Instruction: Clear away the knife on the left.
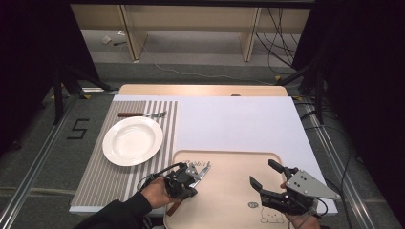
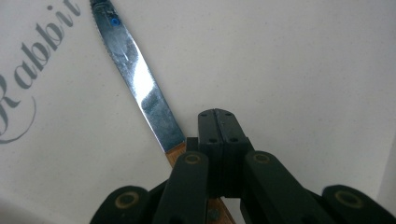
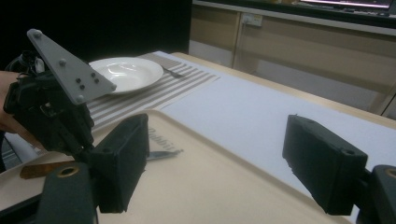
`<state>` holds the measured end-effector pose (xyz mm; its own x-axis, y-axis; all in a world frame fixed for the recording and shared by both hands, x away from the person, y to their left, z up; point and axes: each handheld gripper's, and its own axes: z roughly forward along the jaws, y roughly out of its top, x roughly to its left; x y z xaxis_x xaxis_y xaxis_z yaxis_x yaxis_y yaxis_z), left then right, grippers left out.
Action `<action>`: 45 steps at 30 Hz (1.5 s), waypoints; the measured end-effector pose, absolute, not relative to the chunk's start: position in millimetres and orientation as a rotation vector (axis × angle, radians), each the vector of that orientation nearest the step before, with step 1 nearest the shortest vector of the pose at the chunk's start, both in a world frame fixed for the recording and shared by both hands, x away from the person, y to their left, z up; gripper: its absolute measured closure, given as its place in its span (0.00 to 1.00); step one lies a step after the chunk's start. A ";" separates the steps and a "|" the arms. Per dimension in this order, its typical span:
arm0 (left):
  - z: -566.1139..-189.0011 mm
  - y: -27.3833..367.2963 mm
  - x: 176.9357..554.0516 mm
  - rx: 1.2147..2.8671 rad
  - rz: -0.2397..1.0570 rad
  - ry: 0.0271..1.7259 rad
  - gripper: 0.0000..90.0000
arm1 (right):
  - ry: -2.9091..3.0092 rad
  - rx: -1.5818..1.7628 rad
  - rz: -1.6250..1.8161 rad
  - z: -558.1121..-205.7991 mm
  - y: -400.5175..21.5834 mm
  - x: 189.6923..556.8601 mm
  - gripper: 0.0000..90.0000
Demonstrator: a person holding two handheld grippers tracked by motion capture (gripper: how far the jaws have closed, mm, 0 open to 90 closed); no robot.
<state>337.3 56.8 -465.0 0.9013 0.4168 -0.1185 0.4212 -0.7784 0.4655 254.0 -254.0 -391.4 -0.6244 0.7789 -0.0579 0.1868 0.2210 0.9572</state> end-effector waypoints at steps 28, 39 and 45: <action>-462.0 84.4 358.1 2.567 0.055 0.756 1.00 | 1.958 0.882 1.418 -391.5 -253.7 253.9 0.27; -461.5 89.1 360.4 2.573 0.045 0.781 1.00 | 1.956 0.892 1.422 -391.7 -255.0 254.8 0.27; -461.9 94.1 362.4 2.573 0.038 0.807 1.00 | 1.956 0.889 1.423 -391.8 -255.0 254.8 0.27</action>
<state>362.4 94.1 -461.9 0.8294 0.5491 -0.1032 0.5369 -0.7323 0.4188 254.8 -255.0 -391.8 -0.6258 0.7781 -0.0545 0.1876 0.2179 0.9578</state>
